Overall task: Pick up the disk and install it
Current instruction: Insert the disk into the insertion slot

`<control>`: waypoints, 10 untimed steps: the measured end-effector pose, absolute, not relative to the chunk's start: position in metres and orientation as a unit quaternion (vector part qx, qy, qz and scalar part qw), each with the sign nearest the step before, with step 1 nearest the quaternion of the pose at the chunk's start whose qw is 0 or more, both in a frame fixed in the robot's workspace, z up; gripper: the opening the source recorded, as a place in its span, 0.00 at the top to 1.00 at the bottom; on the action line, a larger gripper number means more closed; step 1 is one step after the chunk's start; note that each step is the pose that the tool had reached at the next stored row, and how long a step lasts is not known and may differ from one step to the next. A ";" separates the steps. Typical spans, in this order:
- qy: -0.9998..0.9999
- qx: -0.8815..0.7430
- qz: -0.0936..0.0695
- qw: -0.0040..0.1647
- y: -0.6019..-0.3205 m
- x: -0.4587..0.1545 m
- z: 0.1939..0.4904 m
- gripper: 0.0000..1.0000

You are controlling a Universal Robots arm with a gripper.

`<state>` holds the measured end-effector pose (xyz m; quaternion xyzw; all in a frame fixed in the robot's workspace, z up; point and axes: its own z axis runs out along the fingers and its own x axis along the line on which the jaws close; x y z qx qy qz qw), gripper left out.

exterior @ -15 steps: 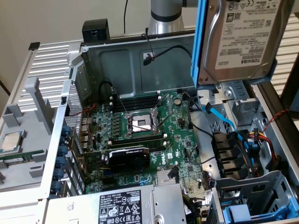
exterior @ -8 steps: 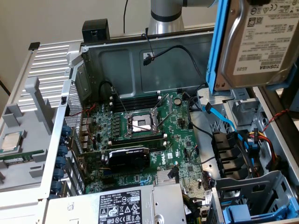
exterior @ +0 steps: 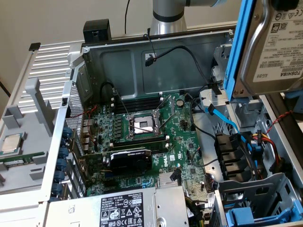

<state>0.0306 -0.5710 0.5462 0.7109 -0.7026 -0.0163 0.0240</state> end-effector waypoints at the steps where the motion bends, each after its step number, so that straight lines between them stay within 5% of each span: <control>1: -0.703 0.711 -0.017 0.024 -0.571 0.031 0.546 0.63; 10: -0.703 0.711 -0.017 0.024 -0.571 0.031 0.546 0.63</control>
